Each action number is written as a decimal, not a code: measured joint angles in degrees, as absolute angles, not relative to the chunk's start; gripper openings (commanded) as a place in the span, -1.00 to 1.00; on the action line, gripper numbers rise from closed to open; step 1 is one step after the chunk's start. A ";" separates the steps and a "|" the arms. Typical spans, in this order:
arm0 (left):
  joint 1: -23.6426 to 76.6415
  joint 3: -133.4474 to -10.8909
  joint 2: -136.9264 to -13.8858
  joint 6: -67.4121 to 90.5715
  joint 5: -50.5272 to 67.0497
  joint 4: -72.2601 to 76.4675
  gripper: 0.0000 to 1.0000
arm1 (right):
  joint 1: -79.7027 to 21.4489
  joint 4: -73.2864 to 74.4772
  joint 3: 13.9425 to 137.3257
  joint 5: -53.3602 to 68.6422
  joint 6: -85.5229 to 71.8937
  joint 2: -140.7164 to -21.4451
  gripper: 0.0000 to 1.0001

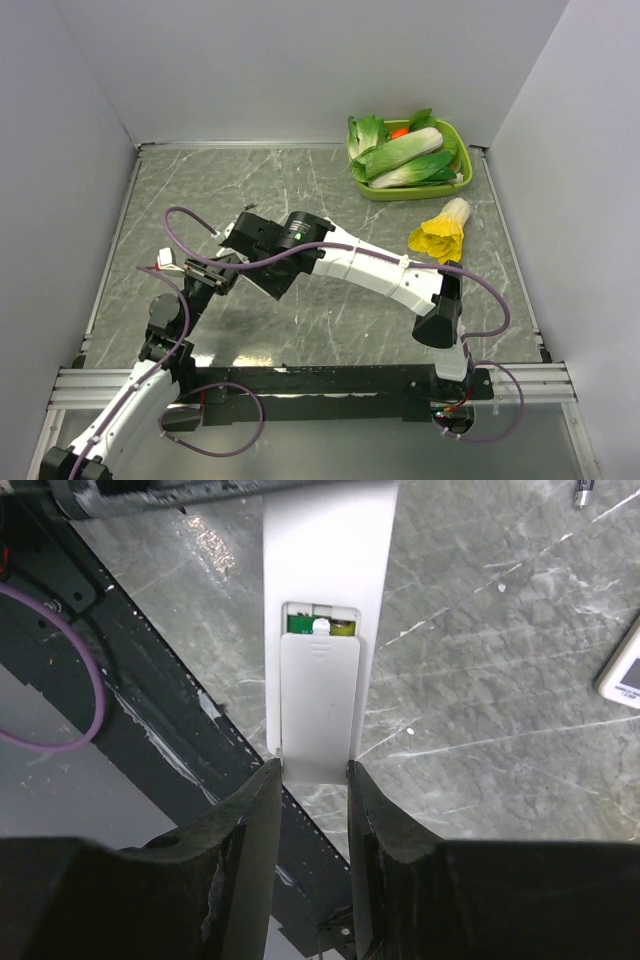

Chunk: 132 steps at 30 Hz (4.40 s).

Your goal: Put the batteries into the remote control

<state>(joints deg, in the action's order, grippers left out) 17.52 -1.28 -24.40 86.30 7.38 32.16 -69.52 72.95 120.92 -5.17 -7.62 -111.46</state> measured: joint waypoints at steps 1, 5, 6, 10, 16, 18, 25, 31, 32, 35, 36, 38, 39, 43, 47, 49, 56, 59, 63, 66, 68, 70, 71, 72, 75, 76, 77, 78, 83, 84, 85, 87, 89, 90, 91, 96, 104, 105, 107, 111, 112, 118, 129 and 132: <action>17.63 -1.30 -24.67 86.28 7.29 32.27 -0.96 | -69.52 72.97 121.21 -5.17 -7.62 -111.68 -0.68; 18.06 -1.30 -25.85 86.28 7.11 32.38 -0.96 | -69.52 73.28 121.62 -5.10 -7.60 -112.29 -0.65; 18.15 -1.28 -26.06 86.28 7.09 32.40 -0.96 | -69.52 73.30 121.62 -5.10 -7.60 -112.42 -0.64; 18.52 -1.28 -26.48 86.17 6.70 32.45 -0.96 | -69.52 73.65 121.62 -5.10 -7.60 -112.99 -0.61; 18.63 -1.28 -25.67 85.93 5.89 31.86 -0.96 | -69.52 74.85 121.62 -5.02 -7.62 -113.51 -0.56; 18.70 -1.28 -25.34 85.73 5.72 31.83 -0.95 | -69.52 74.98 121.62 -4.95 -7.62 -113.54 -0.55; 18.87 -1.28 -25.34 85.62 5.69 31.90 -0.95 | -69.52 75.22 121.62 -5.15 -7.62 -113.56 -0.54; 19.07 -1.28 -26.04 85.62 5.69 32.36 -0.95 | -69.52 75.33 121.64 -5.21 -7.62 -113.56 -0.52; 19.16 -1.28 -26.22 85.62 5.69 32.42 -0.95 | -69.52 75.42 121.69 -5.21 -7.62 -113.56 -0.51; 19.46 -1.30 -26.94 85.62 5.69 33.23 -0.95 | -69.52 75.77 121.86 -5.21 -7.62 -113.56 -0.49; 19.57 -1.28 -27.16 85.60 5.69 33.47 -0.95 | -69.52 75.90 121.91 -5.21 -7.62 -113.56 -0.49; 19.81 -1.28 -27.62 85.62 5.69 33.91 -0.95 | -69.52 76.14 121.93 -5.19 -7.62 -113.56 -0.48; 19.92 -1.30 -27.73 85.60 5.69 34.15 -0.95 | -69.52 76.25 121.93 -5.19 -7.62 -113.56 -0.48; 20.21 -1.28 -27.99 85.34 5.63 34.50 -0.95 | -69.52 76.42 121.95 -5.19 -7.62 -113.56 -0.47; 20.62 -1.28 -27.99 85.14 5.23 34.54 -0.95 | -69.52 76.64 121.95 -5.21 -7.62 -113.56 -0.45; 20.82 -1.28 -27.99 85.10 5.08 34.54 -0.95 | -69.52 76.73 121.95 -5.23 -7.64 -113.56 -0.43; 21.28 -1.28 -28.01 84.97 4.58 34.76 -0.95 | -69.52 76.99 122.17 -5.56 -7.64 -113.56 -0.40; 21.50 -1.30 -28.16 84.97 4.54 35.31 -0.95 | -69.52 77.41 122.61 -5.61 -7.64 -113.58 -0.39; 21.78 -1.28 -28.75 84.99 4.29 36.14 -0.95 | -69.52 77.71 122.91 -5.82 -7.64 -113.62 -0.39; 21.96 -1.28 -28.97 84.99 4.01 36.27 -0.95 | -69.52 77.76 123.02 -6.02 -7.64 -113.71 -0.38; 22.04 -1.30 -29.21 84.99 3.92 36.49 -0.95 | -69.52 77.82 123.02 -6.07 -7.62 -113.73 -0.37; 22.17 -1.30 -29.41 84.97 3.75 36.73 -0.95 | -69.52 77.84 123.04 -6.22 -7.62 -113.73 -0.36; 22.24 -1.28 -29.54 84.99 3.64 36.86 -0.95 | -69.52 77.89 123.13 -6.26 -7.62 -113.73 -0.35; 22.33 -1.28 -29.58 84.97 3.55 36.95 -0.95 | -69.49 77.93 123.13 -6.33 -7.64 -113.73 -0.35; 22.70 -1.30 -29.87 84.93 3.64 37.04 -0.95 | -69.52 77.84 123.79 -6.48 -7.62 -113.82 -0.33; 22.90 -1.28 -29.89 84.93 3.64 37.04 -0.95 | -69.52 77.52 123.96 -6.55 -7.62 -113.82 -0.33; 23.05 -1.30 -29.89 84.93 3.66 37.04 -0.95 | -69.52 77.36 124.11 -6.66 -7.62 -113.82 -0.32; 23.20 -1.28 -29.89 84.95 3.77 37.06 -0.95 | -69.52 77.17 124.18 -6.68 -7.62 -113.82 -0.32; 23.62 -1.30 -29.87 84.90 3.77 37.04 -0.95 | -69.52 77.10 124.20 -6.70 -7.62 -113.82 -0.31; 23.68 -1.28 -29.85 84.90 3.77 37.04 -0.95 | -69.52 77.10 124.20 -6.70 -7.62 -113.82 -0.31; 23.73 -1.28 -29.85 84.90 3.75 37.04 -0.95 | -69.52 77.10 124.20 -6.70 -7.62 -113.82 -0.32; 23.83 -1.28 -29.82 84.90 3.73 36.99 -0.95 | -69.52 77.10 124.20 -6.68 -7.62 -113.82 -0.31; 23.88 -1.28 -29.69 84.90 3.68 36.97 -0.95 | -69.52 77.10 124.20 -6.66 -7.64 -113.82 -0.31; 23.90 -1.28 -29.58 84.90 3.64 36.93 -0.95 | -69.52 77.10 124.20 -6.63 -7.64 -113.82 -0.30; 23.94 -1.28 -29.41 84.90 3.57 36.80 -0.95 | -69.52 77.10 124.20 -6.61 -7.64 -113.82 -0.30; 24.05 -1.28 -28.97 84.75 3.42 36.49 -0.95 | -69.52 77.08 124.20 -6.44 -7.66 -113.82 -0.28; 24.27 -1.28 -28.67 84.88 3.05 35.90 -0.95 | -69.52 77.10 124.20 -6.04 -7.81 -113.82 -0.26; 24.32 -1.28 -28.51 84.97 2.96 35.68 -0.95 | -69.52 77.10 124.20 -6.00 -7.84 -113.82 -0.26; 24.43 -1.28 -28.16 85.06 2.70 35.27 -0.96 | -69.52 77.08 124.18 -5.93 -7.86 -113.82 -0.27; 24.47 -1.28 -27.07 85.21 2.20 34.09 -0.96 | -69.49 77.03 124.18 -5.67 -7.86 -113.82 -0.26; 24.49 -1.28 -26.65 85.23 2.04 33.63 -0.96 | -69.49 77.03 124.18 -5.54 -7.86 -113.82 -0.27; 24.58 -1.28 -24.45 85.19 1.58 31.24 -0.96 | -69.52 76.77 124.09 -5.08 -7.99 -113.82 -0.27; 24.64 -1.28 -24.10 85.25 1.50 29.61 -0.96 | -69.52 76.49 123.31 -4.93 -8.10 -113.82 -0.26; 24.64 -1.30 -24.08 85.27 1.30 29.54 -0.96 | -69.52 76.49 123.22 -4.93 -8.10 -113.82 -0.26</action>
